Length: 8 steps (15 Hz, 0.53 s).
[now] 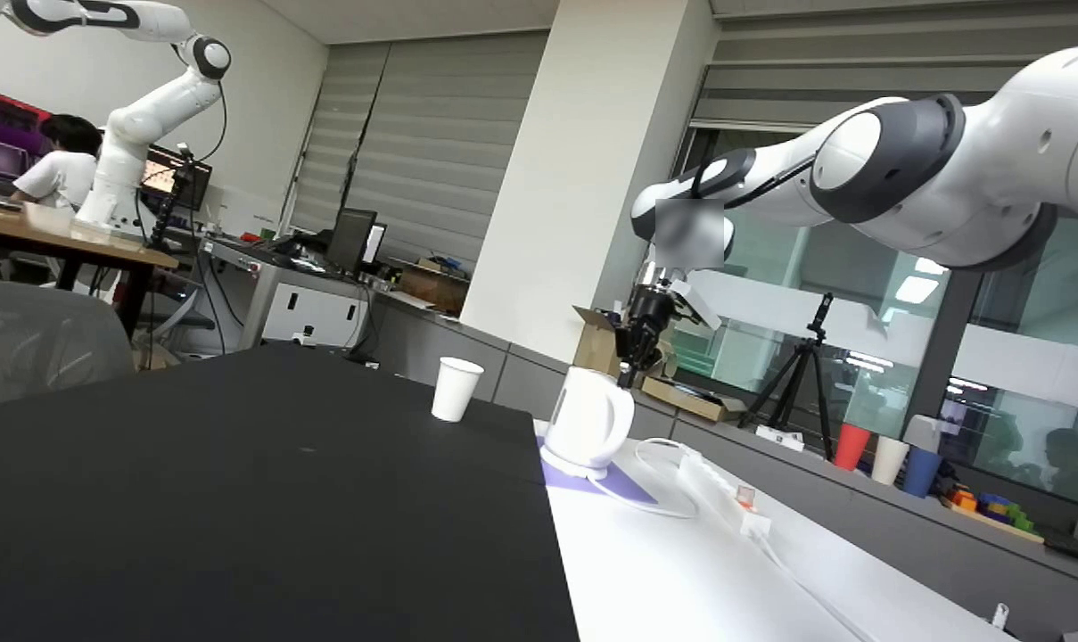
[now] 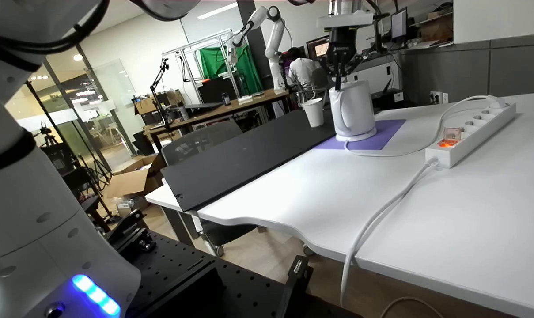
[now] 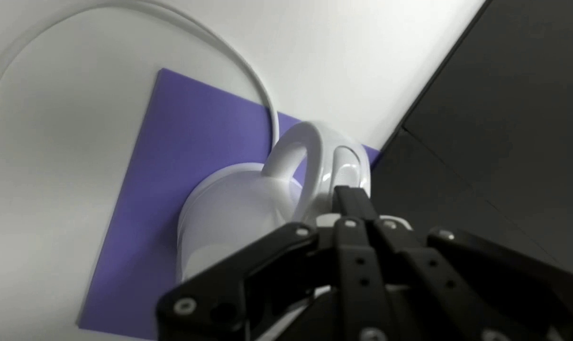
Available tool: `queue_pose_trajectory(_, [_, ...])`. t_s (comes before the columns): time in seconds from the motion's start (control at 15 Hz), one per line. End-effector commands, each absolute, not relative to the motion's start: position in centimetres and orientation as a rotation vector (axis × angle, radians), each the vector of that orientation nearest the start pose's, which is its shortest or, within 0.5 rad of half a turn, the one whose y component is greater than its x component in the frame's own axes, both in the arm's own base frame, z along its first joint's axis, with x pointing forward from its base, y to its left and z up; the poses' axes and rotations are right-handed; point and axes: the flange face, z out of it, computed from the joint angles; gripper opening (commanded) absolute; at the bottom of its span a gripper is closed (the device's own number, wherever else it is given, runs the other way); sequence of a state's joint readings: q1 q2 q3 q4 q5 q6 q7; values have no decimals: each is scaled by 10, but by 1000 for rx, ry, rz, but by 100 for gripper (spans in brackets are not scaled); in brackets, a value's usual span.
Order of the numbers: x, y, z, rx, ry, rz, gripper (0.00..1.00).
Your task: Pick up the electric kettle
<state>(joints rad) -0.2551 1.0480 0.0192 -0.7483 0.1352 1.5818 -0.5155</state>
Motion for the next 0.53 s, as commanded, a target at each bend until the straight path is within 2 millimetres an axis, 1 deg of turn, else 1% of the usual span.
queue_pose_trajectory(0.0, [761, -172, 300, -2913, -382, 118, 0])
queue_pose_trajectory(0.2, [766, -170, 311, -2918, -407, 48, 0])
queue_pose_trajectory(0.47, [778, -168, 340, -2979, -424, -135, 0])
